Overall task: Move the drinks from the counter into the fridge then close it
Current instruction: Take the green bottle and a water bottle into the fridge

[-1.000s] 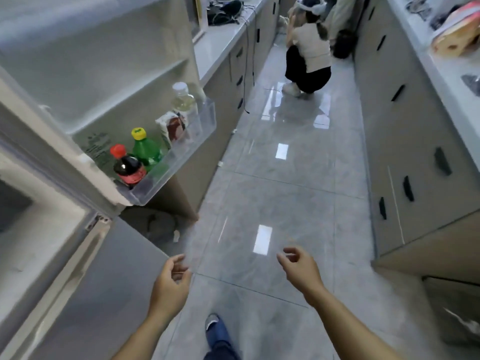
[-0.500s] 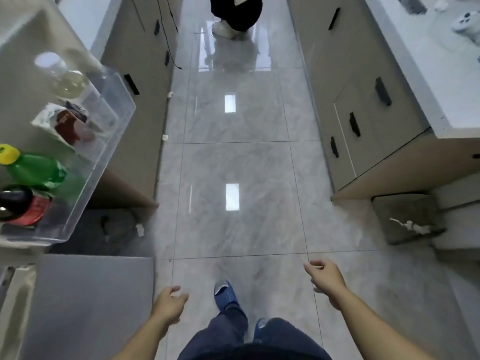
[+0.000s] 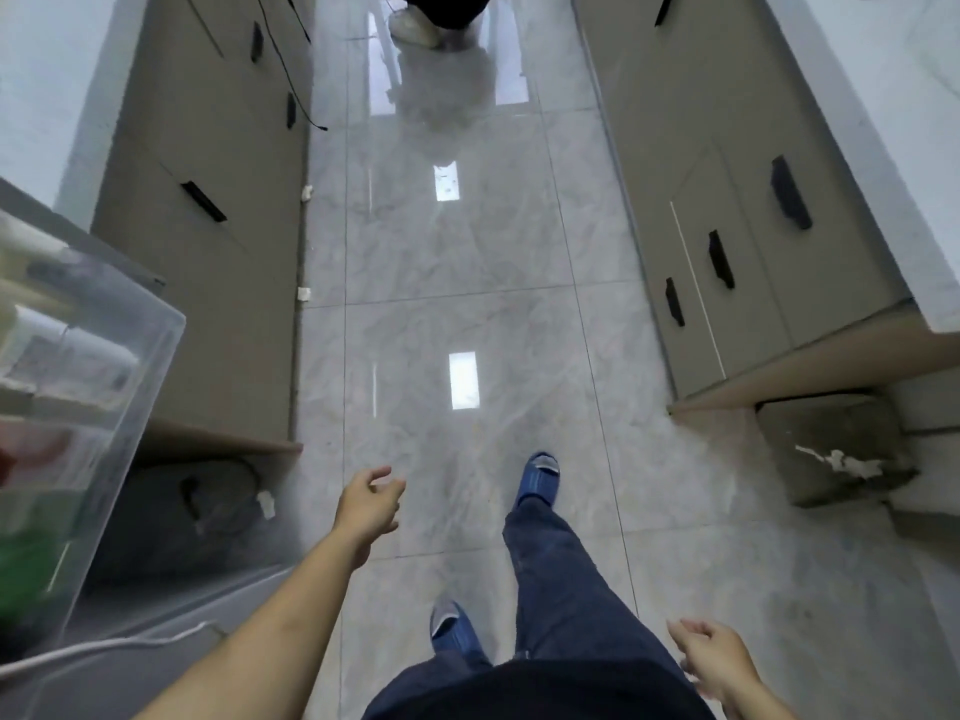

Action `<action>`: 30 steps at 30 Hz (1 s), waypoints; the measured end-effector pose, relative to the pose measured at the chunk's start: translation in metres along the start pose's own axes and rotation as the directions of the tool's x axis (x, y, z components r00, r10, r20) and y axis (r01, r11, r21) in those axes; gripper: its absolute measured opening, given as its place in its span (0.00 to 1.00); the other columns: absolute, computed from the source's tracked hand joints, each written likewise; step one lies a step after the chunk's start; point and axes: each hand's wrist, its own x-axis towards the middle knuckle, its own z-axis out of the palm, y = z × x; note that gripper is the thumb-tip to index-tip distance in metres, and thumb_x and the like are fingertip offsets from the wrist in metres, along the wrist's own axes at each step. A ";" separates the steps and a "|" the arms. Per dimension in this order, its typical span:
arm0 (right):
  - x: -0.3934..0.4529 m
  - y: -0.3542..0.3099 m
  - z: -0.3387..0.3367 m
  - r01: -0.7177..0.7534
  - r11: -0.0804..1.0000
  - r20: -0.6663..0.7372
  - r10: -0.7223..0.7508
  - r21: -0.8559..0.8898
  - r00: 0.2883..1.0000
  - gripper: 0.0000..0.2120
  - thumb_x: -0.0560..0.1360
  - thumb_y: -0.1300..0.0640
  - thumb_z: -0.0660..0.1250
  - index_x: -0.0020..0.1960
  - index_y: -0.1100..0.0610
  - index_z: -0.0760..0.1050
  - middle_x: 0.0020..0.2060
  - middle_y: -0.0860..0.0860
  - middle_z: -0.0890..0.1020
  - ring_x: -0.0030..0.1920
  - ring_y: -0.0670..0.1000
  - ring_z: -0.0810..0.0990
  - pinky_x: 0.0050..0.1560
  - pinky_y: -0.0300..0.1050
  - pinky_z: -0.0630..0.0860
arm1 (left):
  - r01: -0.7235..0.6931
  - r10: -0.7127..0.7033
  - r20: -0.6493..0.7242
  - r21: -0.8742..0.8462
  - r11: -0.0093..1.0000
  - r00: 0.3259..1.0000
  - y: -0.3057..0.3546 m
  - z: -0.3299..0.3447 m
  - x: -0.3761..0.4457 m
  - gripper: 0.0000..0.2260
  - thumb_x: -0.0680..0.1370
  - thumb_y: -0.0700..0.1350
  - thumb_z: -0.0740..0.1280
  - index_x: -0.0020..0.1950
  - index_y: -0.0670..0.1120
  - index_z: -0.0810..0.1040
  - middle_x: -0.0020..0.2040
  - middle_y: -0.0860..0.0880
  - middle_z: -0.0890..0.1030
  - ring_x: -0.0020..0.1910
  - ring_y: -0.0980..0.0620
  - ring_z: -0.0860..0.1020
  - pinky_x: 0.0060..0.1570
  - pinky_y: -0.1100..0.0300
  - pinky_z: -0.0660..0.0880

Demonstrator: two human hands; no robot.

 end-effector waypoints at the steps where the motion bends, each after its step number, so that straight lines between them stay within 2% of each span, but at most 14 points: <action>1: 0.008 -0.017 -0.005 0.003 1.000 -0.008 -0.003 -0.026 1.000 0.07 0.74 0.59 0.73 0.42 0.62 0.78 0.34 0.58 0.80 0.33 0.56 0.76 0.36 0.44 0.74 | 0.006 -0.006 -0.018 -0.009 1.000 1.000 0.013 0.003 0.008 0.17 0.79 0.45 0.67 0.67 0.46 0.72 0.48 0.44 0.77 0.44 0.48 0.78 0.44 0.52 0.79; 3: 0.028 -0.059 -0.017 0.023 0.996 0.008 -0.023 -0.081 1.000 0.12 0.73 0.62 0.73 0.33 0.61 0.74 0.28 0.56 0.76 0.31 0.54 0.73 0.34 0.43 0.71 | 0.037 -0.038 -0.066 -0.024 0.999 0.997 0.037 0.007 0.019 0.16 0.79 0.45 0.68 0.66 0.47 0.73 0.49 0.44 0.77 0.44 0.47 0.78 0.43 0.53 0.79; 4: 0.037 -0.084 -0.022 0.028 0.994 0.029 -0.025 -0.102 0.999 0.13 0.73 0.62 0.72 0.32 0.60 0.73 0.27 0.55 0.74 0.31 0.53 0.71 0.34 0.43 0.71 | 0.061 -0.063 -0.091 -0.030 0.998 0.994 0.047 0.010 0.021 0.16 0.79 0.45 0.68 0.66 0.47 0.73 0.50 0.44 0.78 0.45 0.47 0.79 0.43 0.53 0.79; 5: 0.043 -0.113 -0.027 0.034 0.993 0.054 -0.028 -0.114 0.998 0.12 0.74 0.61 0.72 0.34 0.60 0.74 0.28 0.55 0.74 0.31 0.54 0.72 0.34 0.43 0.72 | 0.079 -0.084 -0.118 -0.042 0.996 0.989 0.055 0.012 0.022 0.15 0.79 0.45 0.68 0.65 0.47 0.73 0.51 0.45 0.78 0.46 0.47 0.79 0.43 0.52 0.79; 7: 0.056 -0.180 -0.034 0.094 0.989 0.102 -0.082 -0.117 0.991 0.05 0.75 0.58 0.71 0.45 0.59 0.78 0.37 0.55 0.78 0.36 0.55 0.75 0.36 0.43 0.73 | 0.086 -0.096 -0.155 -0.068 0.994 0.983 0.071 0.018 0.030 0.14 0.79 0.45 0.67 0.65 0.47 0.74 0.51 0.46 0.78 0.48 0.46 0.79 0.43 0.52 0.79; 9: 0.076 -0.250 -0.038 0.203 0.972 0.133 -0.188 -0.117 0.973 0.07 0.77 0.56 0.69 0.53 0.58 0.77 0.43 0.55 0.79 0.39 0.56 0.75 0.35 0.42 0.72 | 0.097 -0.115 -0.182 -0.102 0.990 0.977 0.087 0.023 0.038 0.14 0.80 0.45 0.67 0.65 0.47 0.74 0.51 0.47 0.78 0.49 0.46 0.79 0.44 0.52 0.79; 13: 0.087 -0.381 -0.033 0.398 0.907 0.186 -0.372 -0.136 0.910 0.08 0.77 0.53 0.69 0.50 0.58 0.78 0.38 0.55 0.79 0.36 0.54 0.76 0.36 0.46 0.75 | 0.171 -0.211 -0.219 -0.189 0.967 0.953 0.104 0.029 0.043 0.14 0.80 0.43 0.66 0.65 0.45 0.73 0.54 0.43 0.78 0.49 0.45 0.78 0.48 0.50 0.78; 17: 0.081 -0.484 -0.005 0.499 0.857 0.275 -0.453 -0.130 0.848 0.06 0.77 0.54 0.68 0.50 0.56 0.77 0.38 0.54 0.79 0.36 0.53 0.76 0.36 0.46 0.75 | 0.268 -0.347 -0.264 -0.292 0.918 0.900 0.111 0.030 0.055 0.15 0.81 0.43 0.65 0.67 0.43 0.73 0.56 0.40 0.78 0.50 0.42 0.77 0.49 0.49 0.77; 20: 0.071 -0.541 0.020 0.545 0.819 0.355 -0.462 -0.183 0.813 0.06 0.77 0.54 0.68 0.49 0.56 0.77 0.37 0.54 0.78 0.35 0.53 0.75 0.37 0.46 0.75 | 0.302 -0.411 -0.269 -0.368 0.880 0.871 0.113 0.029 0.069 0.14 0.80 0.43 0.65 0.66 0.42 0.73 0.57 0.39 0.79 0.46 0.43 0.76 0.46 0.51 0.76; 26: 0.062 -0.640 0.062 0.616 0.728 0.449 -0.462 -0.302 0.765 0.08 0.77 0.53 0.68 0.50 0.59 0.77 0.36 0.54 0.76 0.34 0.53 0.73 0.35 0.44 0.72 | 0.353 -0.542 -0.289 -0.509 0.785 0.789 0.145 0.004 0.123 0.16 0.77 0.42 0.68 0.64 0.40 0.76 0.52 0.40 0.80 0.44 0.41 0.78 0.39 0.55 0.77; 28: 0.059 -0.669 0.069 0.608 0.715 0.454 -0.440 -0.344 0.775 0.08 0.77 0.54 0.68 0.48 0.59 0.77 0.35 0.54 0.75 0.33 0.52 0.71 0.33 0.44 0.69 | 0.374 -0.571 -0.276 -0.528 0.762 0.773 0.168 -0.009 0.140 0.14 0.78 0.43 0.67 0.63 0.42 0.76 0.54 0.42 0.79 0.47 0.42 0.78 0.38 0.56 0.75; 30: 0.055 -0.698 0.078 0.609 0.695 0.463 -0.425 -0.383 0.777 0.07 0.77 0.55 0.68 0.46 0.59 0.76 0.34 0.55 0.74 0.33 0.52 0.70 0.31 0.42 0.67 | 0.357 -0.555 -0.268 -0.535 0.766 0.788 0.199 -0.023 0.156 0.13 0.78 0.43 0.66 0.63 0.45 0.76 0.57 0.44 0.78 0.50 0.43 0.78 0.39 0.56 0.76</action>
